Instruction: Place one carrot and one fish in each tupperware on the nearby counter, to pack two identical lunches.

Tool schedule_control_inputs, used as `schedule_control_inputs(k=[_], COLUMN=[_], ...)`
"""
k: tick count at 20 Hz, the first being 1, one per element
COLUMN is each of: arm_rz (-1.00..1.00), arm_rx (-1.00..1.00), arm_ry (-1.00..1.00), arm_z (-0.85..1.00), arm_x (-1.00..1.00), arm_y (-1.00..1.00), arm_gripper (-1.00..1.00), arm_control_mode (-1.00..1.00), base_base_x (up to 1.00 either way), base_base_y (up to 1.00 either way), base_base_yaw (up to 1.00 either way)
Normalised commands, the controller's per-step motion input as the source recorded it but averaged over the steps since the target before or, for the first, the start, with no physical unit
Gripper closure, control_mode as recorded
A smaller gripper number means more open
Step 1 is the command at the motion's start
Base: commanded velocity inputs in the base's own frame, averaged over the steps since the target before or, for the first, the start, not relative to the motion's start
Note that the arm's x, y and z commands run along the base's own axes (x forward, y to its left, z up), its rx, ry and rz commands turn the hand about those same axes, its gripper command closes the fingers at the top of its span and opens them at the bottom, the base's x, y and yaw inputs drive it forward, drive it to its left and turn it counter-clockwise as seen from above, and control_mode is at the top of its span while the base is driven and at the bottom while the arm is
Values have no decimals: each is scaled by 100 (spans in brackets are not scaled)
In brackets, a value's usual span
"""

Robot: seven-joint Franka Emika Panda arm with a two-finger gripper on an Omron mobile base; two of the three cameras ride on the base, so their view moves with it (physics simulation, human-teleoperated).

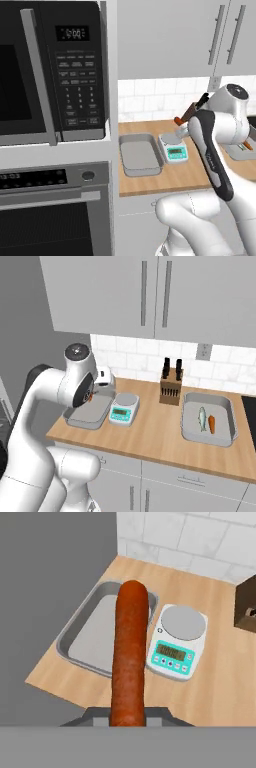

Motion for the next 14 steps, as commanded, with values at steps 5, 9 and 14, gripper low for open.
schedule_control_inputs(k=[5, 9, 14], arm_rz=[9, 0, 0], arm_rx=[1, 0, 0], arm_ry=[11, 9, 1], arm_z=[-63, -61, -37], arm_x=[40, 49, 52], arm_y=[47, 65, 8], arm_gripper=[100, 100, 100], arm_control_mode=[-100, -100, -100], base_base_x=[0, 0, 0], base_base_y=[0, 0, 0], base_base_yaw=[0, 0, 0])
